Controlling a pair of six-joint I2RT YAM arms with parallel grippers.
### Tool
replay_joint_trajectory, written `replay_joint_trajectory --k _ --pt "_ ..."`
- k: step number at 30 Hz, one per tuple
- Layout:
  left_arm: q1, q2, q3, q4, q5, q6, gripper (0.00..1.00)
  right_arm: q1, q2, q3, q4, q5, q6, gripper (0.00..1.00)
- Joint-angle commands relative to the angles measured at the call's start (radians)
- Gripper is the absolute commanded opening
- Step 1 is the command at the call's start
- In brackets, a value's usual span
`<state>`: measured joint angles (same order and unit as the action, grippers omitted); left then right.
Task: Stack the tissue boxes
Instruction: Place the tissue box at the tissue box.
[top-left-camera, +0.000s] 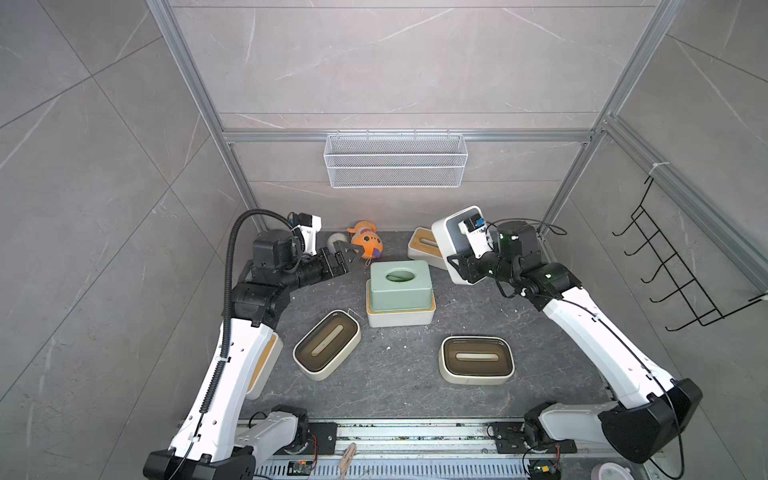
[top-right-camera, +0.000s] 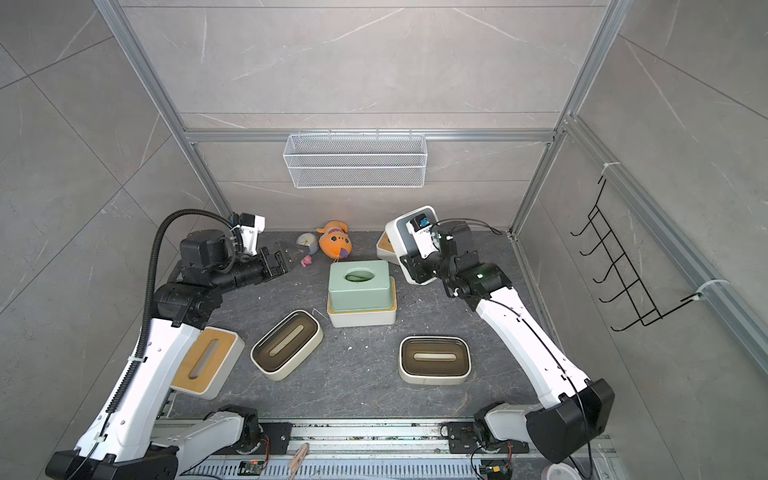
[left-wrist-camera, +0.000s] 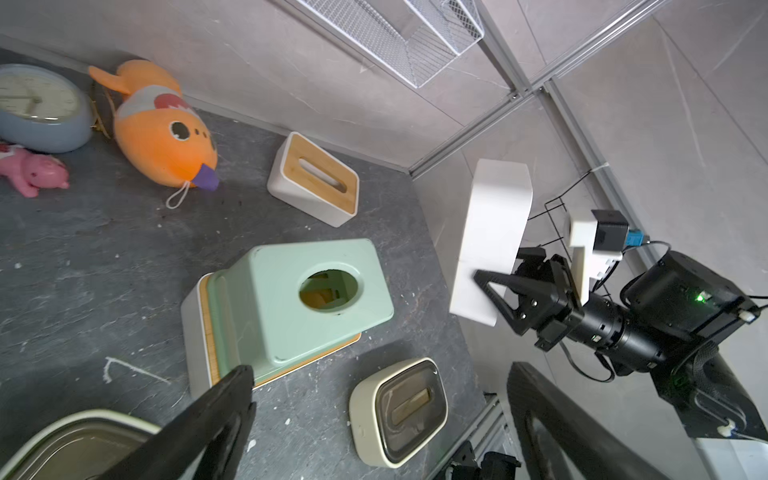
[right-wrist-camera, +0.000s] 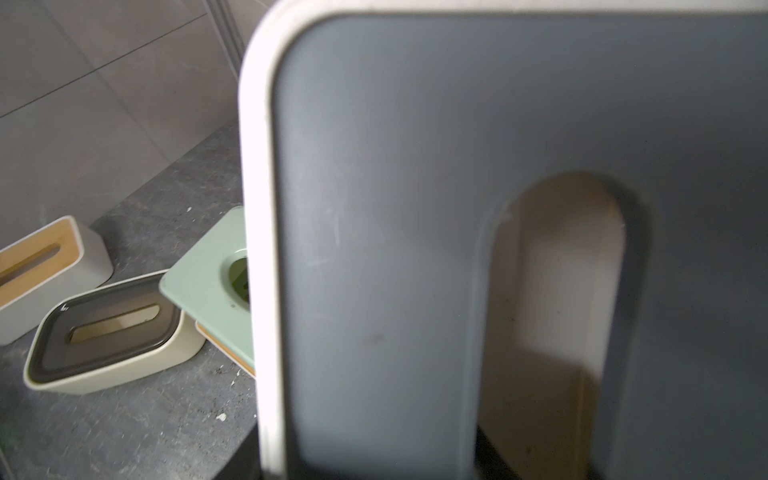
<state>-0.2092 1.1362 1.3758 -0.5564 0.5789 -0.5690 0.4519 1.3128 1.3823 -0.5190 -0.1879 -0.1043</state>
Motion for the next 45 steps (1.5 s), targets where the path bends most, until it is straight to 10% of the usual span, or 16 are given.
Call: replay_joint_trajectory --k 1,31,45 --pt "-0.006 0.035 0.077 -0.031 0.131 0.013 0.97 0.035 -0.049 0.000 0.040 -0.050 -0.113 0.46" --pt "-0.288 0.380 0.437 -0.277 0.137 0.127 1.00 0.220 -0.052 0.035 -0.099 -0.058 -0.364 0.46" --pt "-0.292 0.412 0.437 -0.258 0.178 0.087 0.80 0.226 -0.052 0.018 -0.091 -0.064 -0.369 0.46"
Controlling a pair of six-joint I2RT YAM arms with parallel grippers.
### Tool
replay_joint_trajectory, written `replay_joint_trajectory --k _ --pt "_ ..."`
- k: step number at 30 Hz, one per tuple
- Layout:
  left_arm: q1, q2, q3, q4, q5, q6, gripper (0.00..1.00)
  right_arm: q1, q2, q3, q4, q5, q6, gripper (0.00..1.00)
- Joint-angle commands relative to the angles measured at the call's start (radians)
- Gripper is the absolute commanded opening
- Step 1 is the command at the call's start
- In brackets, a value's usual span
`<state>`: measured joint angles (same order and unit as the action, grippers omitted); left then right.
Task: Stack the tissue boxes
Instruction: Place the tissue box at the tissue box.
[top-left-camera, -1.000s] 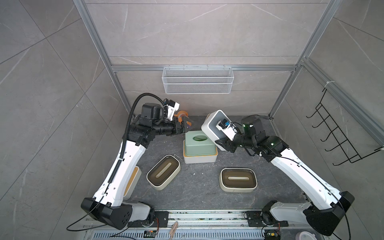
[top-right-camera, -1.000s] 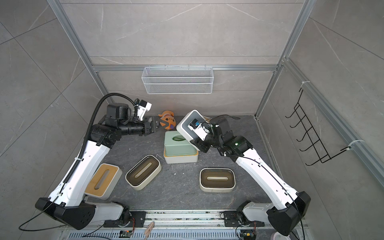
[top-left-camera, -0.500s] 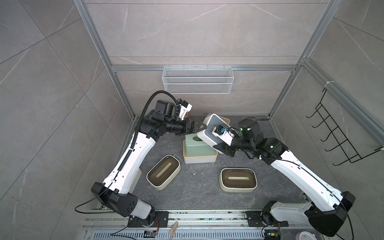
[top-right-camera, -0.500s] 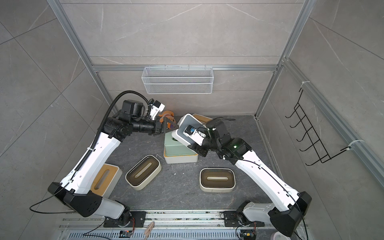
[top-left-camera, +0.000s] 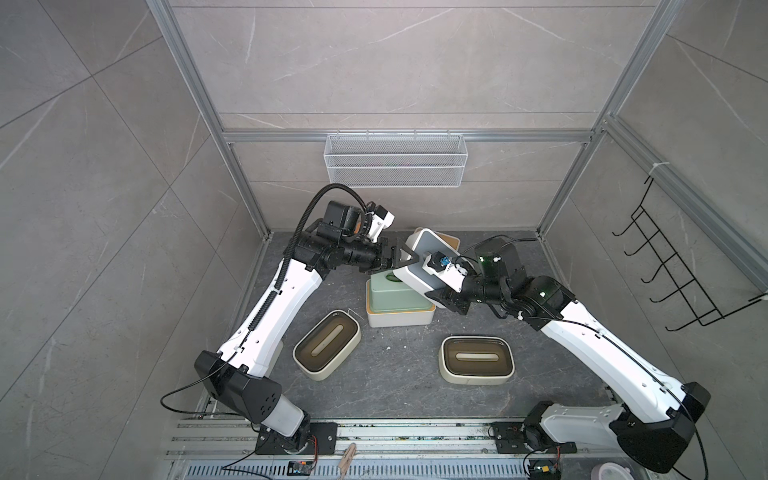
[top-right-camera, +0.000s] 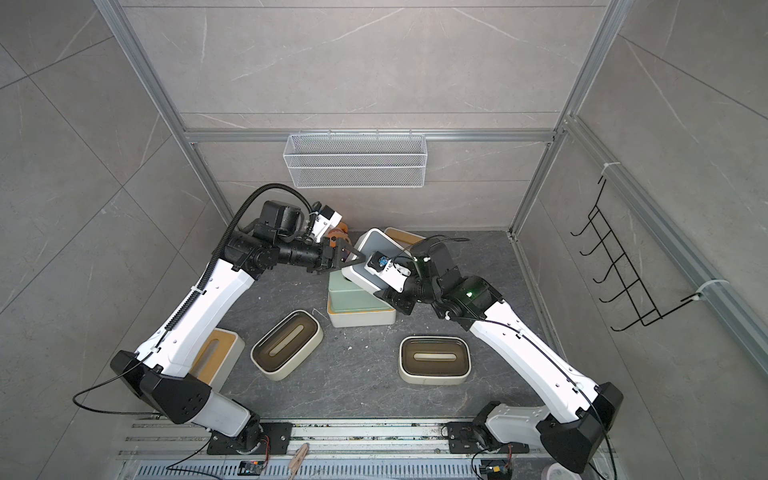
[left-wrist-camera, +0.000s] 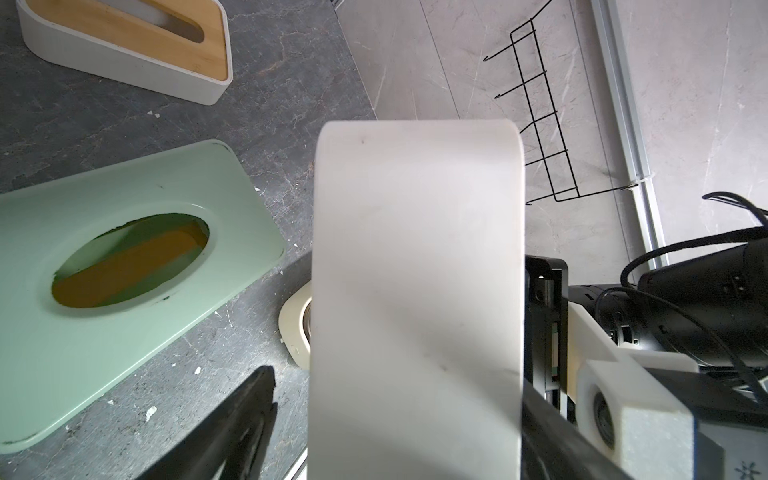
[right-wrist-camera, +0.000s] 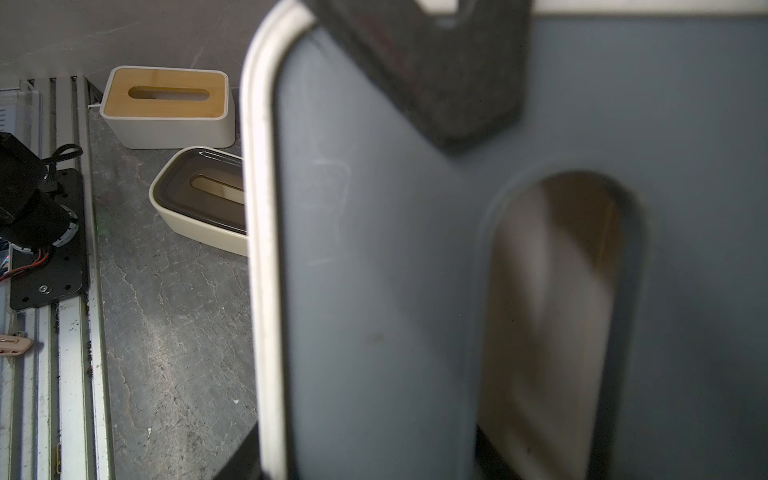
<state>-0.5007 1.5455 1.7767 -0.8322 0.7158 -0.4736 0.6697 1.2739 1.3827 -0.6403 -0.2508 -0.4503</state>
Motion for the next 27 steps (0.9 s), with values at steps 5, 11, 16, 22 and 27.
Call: replay_joint_trajectory --k 5,11,16,22,27 --pt "-0.001 -0.008 0.020 0.031 0.045 -0.020 0.77 0.010 -0.008 0.021 0.031 -0.003 -0.024 0.46" --pt "-0.001 -0.011 -0.009 0.039 0.052 -0.038 0.64 0.011 -0.001 0.027 0.030 -0.019 -0.021 0.46" --pt "0.000 -0.020 -0.031 0.061 0.071 -0.056 0.53 0.011 0.012 0.045 0.021 -0.031 -0.019 0.46" --pt "0.000 -0.067 -0.092 0.139 0.063 -0.103 0.43 0.011 0.032 0.071 -0.001 -0.045 -0.015 0.48" --pt "-0.001 -0.096 -0.126 0.163 0.026 -0.135 0.36 0.011 0.051 0.104 -0.032 -0.055 0.013 0.53"
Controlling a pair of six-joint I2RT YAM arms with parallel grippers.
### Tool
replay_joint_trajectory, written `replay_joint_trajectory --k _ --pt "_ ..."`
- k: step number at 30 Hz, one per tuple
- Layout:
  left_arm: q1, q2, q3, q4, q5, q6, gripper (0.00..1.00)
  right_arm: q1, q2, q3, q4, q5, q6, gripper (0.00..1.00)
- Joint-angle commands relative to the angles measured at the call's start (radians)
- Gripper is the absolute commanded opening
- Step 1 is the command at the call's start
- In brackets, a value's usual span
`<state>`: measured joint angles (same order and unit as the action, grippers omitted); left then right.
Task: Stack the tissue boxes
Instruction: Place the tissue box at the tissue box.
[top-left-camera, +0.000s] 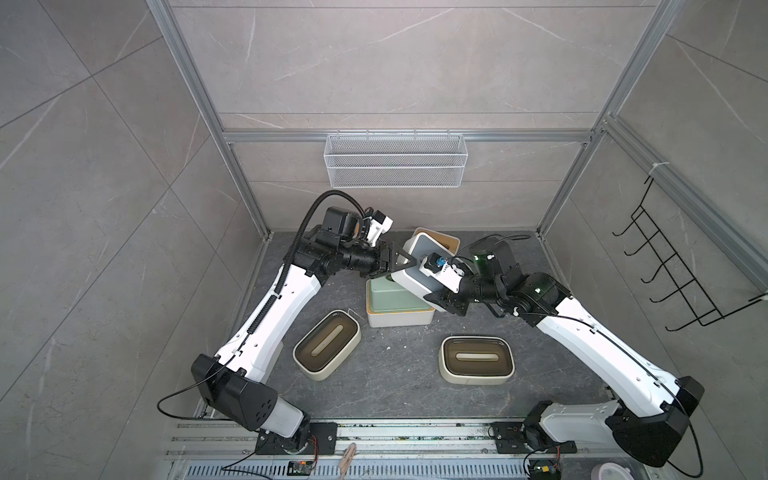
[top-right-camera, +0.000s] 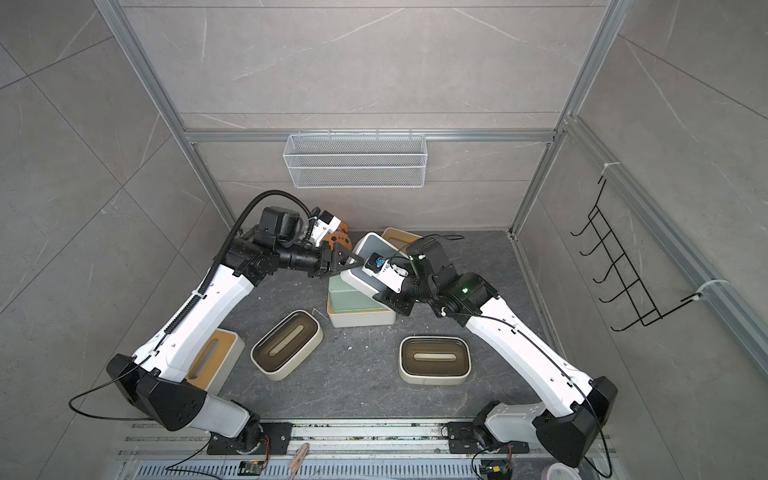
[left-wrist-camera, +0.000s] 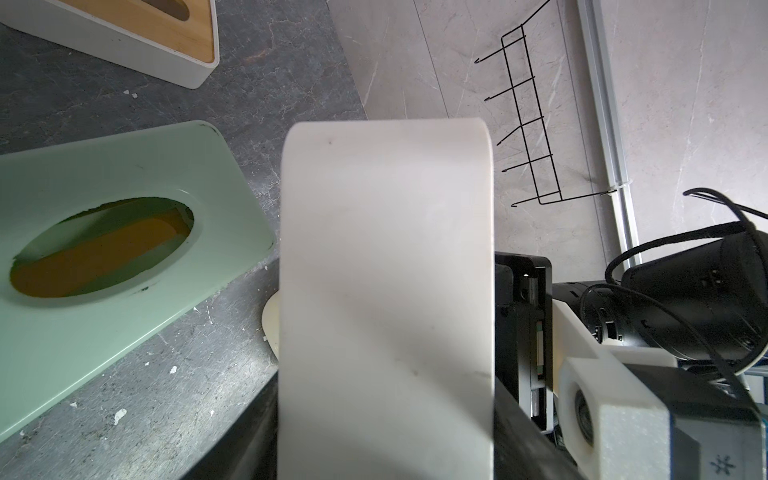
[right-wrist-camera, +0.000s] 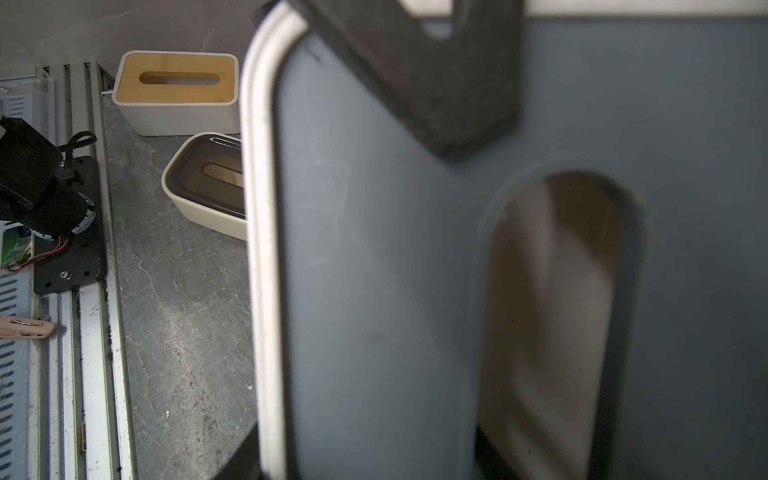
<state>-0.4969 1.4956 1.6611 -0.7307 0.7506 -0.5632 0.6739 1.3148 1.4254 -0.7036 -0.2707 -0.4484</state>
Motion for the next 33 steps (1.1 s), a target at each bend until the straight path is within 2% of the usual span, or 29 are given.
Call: replay_joint_trajectory --k 1,4,5,8,9,10,19,26,33 --pt "-0.004 -0.056 -0.022 0.077 -0.016 -0.056 0.34 0.007 0.015 0.071 0.022 -0.035 0.017 0.57" --pt "-0.004 -0.087 -0.057 0.129 -0.057 -0.099 0.32 0.007 0.029 0.086 0.017 -0.029 0.031 0.64" --pt "-0.004 -0.095 -0.063 0.138 -0.070 -0.111 0.30 0.008 0.030 0.088 0.017 -0.026 0.036 0.73" --pt "-0.004 -0.118 -0.067 0.170 -0.093 -0.145 0.29 0.007 0.030 0.102 0.023 -0.018 0.046 0.81" --pt "-0.003 -0.127 -0.069 0.183 -0.102 -0.159 0.29 0.007 0.030 0.109 0.024 -0.013 0.052 0.94" --pt "-0.001 -0.132 -0.067 0.191 -0.113 -0.172 0.29 0.007 0.029 0.116 0.025 -0.009 0.055 1.00" --pt "0.067 -0.159 -0.070 0.254 -0.177 -0.307 0.28 0.007 -0.033 0.153 0.048 -0.006 0.143 1.00" --pt "0.159 -0.187 -0.147 0.343 -0.115 -0.413 0.28 0.006 -0.147 0.014 0.168 0.149 0.256 1.00" --pt "0.194 -0.206 -0.230 0.384 -0.077 -0.453 0.28 0.004 -0.258 -0.132 0.231 0.350 0.414 1.00"
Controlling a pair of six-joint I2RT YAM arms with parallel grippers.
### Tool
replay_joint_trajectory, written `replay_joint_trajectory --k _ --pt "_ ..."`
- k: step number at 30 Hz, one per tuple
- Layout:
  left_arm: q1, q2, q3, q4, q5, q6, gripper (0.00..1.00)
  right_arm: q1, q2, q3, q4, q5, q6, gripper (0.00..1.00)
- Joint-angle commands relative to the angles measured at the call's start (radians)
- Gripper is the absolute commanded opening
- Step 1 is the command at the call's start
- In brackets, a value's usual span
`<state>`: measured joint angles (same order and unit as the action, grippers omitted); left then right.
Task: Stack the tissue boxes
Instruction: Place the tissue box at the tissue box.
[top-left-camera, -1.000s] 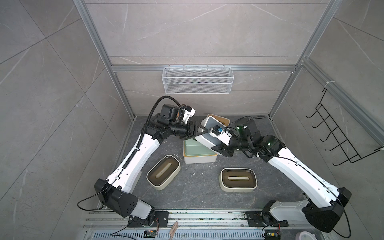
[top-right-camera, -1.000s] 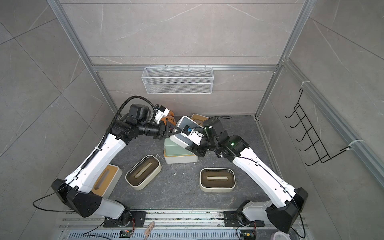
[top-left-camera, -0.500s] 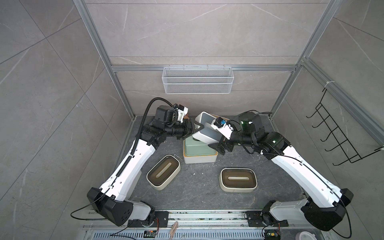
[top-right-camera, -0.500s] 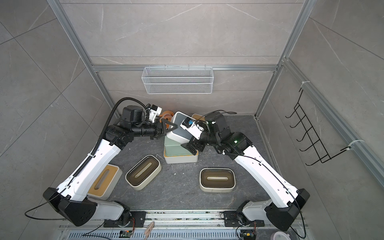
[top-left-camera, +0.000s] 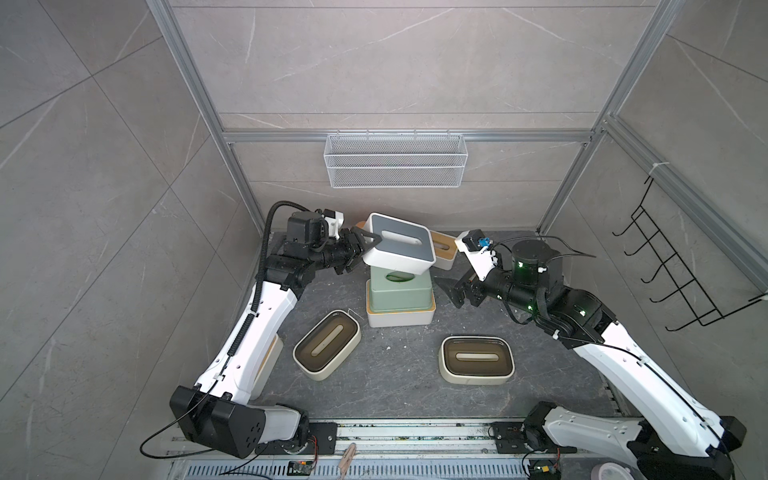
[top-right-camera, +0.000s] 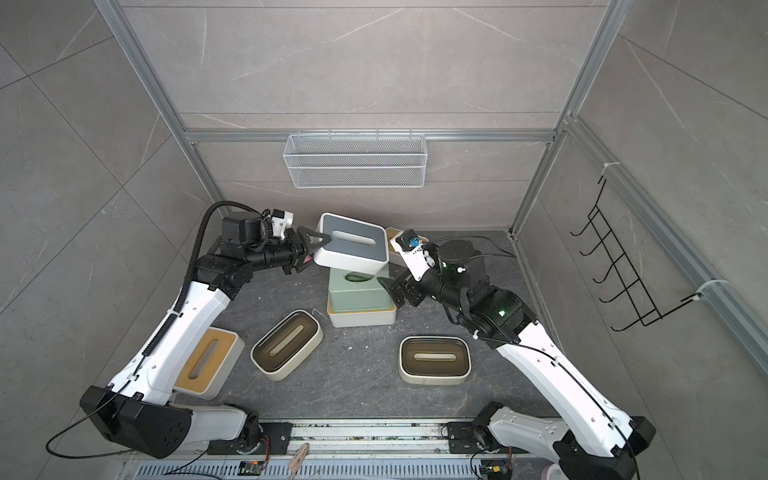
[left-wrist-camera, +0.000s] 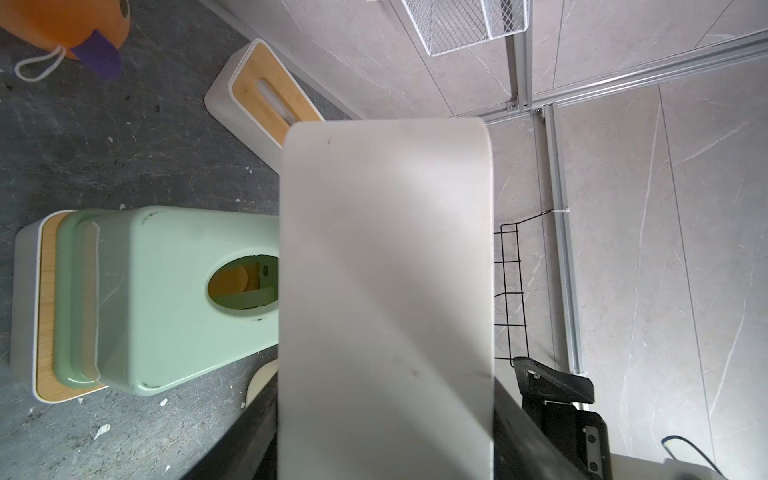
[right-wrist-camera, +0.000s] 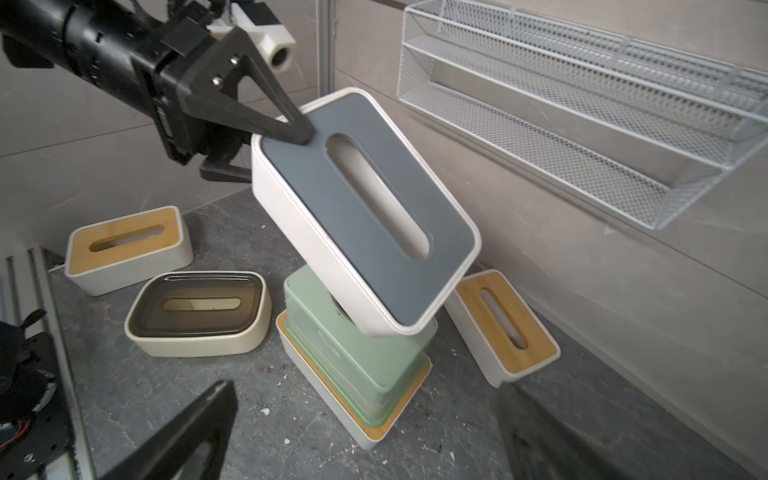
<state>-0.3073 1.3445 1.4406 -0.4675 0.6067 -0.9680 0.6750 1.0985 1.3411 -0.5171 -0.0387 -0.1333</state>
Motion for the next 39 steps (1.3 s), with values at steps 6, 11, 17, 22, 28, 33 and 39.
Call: replay_joint_trajectory --k 6,11,17,22,28,33,39 --pt "0.003 -0.064 -0.136 0.289 0.086 -0.142 0.28 -0.005 -0.181 -0.238 0.155 0.153 0.213 1.00" --pt "0.003 -0.068 -0.189 0.325 0.082 -0.133 0.28 -0.012 -0.305 -0.421 0.276 0.126 0.274 1.00" --pt "0.002 -0.048 -0.239 0.404 0.095 -0.167 0.28 -0.017 -0.411 -0.548 0.317 0.073 0.339 1.00" --pt "0.002 -0.051 -0.256 0.403 0.089 -0.152 0.29 -0.017 -0.485 -0.583 0.283 0.048 0.365 1.00" --pt "0.000 -0.056 -0.288 0.369 0.073 -0.123 0.31 -0.017 -0.508 -0.583 0.239 0.035 0.380 1.00" --pt "0.000 -0.080 -0.343 0.394 0.047 -0.125 0.31 -0.017 -0.528 -0.597 0.228 0.008 0.410 1.00" --pt "0.001 -0.085 -0.356 0.367 0.033 -0.100 0.35 -0.017 -0.542 -0.600 0.227 -0.027 0.433 1.00"
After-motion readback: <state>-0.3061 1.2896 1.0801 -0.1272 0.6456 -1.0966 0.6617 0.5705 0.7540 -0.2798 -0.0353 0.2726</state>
